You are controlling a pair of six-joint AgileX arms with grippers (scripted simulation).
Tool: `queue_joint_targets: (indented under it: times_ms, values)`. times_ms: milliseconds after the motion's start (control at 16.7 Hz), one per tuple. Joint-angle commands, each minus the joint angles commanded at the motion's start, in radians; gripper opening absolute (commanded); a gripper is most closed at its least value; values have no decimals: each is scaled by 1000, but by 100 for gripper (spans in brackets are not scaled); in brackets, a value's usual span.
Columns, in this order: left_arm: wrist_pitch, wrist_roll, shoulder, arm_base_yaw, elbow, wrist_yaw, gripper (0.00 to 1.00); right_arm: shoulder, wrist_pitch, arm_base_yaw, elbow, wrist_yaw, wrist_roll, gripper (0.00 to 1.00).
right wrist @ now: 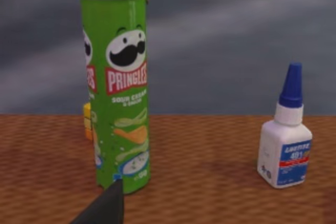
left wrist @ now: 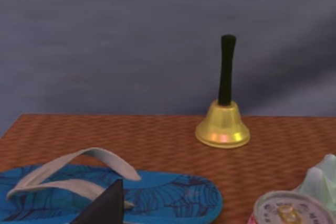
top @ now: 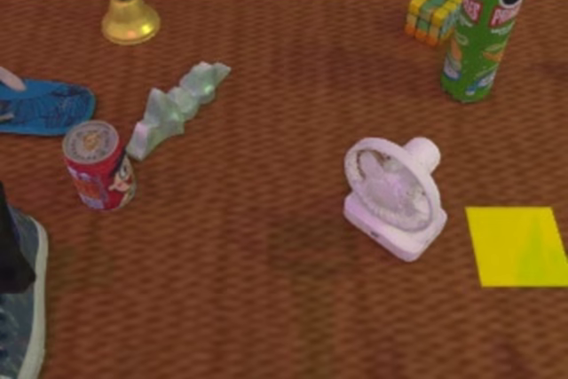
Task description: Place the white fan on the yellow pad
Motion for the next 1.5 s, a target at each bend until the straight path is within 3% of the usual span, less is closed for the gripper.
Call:
queue_joint_targets:
  times_ms: [240,480,1500]
  values:
    - [0,0,0,0,0,0,100,30,-28,12,30,-1,-5,100]
    - [0,0,0,0,0,0,100,218,-183,73,215,-2,-31,100]
    - [0,0,0,0,0,0,100,1848,-1299,506,1751,3,-207,100]
